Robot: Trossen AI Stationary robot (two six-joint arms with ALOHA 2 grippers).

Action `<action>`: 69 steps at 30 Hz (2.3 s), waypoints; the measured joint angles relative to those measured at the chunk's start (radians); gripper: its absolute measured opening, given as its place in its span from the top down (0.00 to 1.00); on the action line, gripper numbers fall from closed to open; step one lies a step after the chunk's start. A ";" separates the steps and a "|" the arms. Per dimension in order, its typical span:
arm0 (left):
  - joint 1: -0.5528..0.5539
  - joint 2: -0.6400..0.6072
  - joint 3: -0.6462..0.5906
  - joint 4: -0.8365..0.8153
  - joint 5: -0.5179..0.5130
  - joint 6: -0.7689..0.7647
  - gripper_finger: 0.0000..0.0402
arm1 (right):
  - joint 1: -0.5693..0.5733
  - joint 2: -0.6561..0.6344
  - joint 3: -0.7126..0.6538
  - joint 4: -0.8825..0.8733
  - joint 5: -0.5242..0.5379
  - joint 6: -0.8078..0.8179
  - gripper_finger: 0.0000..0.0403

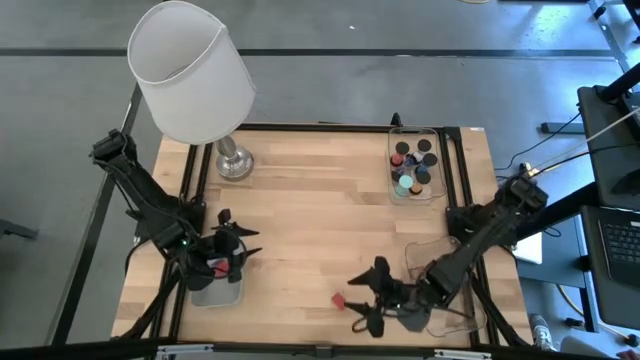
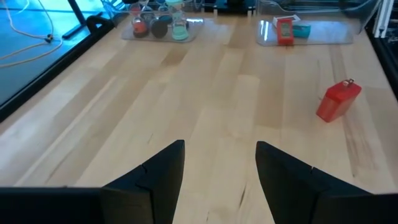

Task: Pick & Place Office items
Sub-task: Put the orange charger adapter into the white bin

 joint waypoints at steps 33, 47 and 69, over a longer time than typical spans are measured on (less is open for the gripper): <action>0.002 0.000 0.000 -0.013 -0.004 0.018 0.52 | 0.049 0.307 0.227 -0.113 0.088 0.050 0.31; 0.002 0.001 0.000 -0.016 0.000 0.052 0.52 | 0.042 0.319 0.227 -0.165 0.103 0.224 0.31; 0.002 0.001 0.000 -0.021 0.030 0.105 0.52 | 0.034 0.384 0.227 -0.189 0.065 0.235 0.31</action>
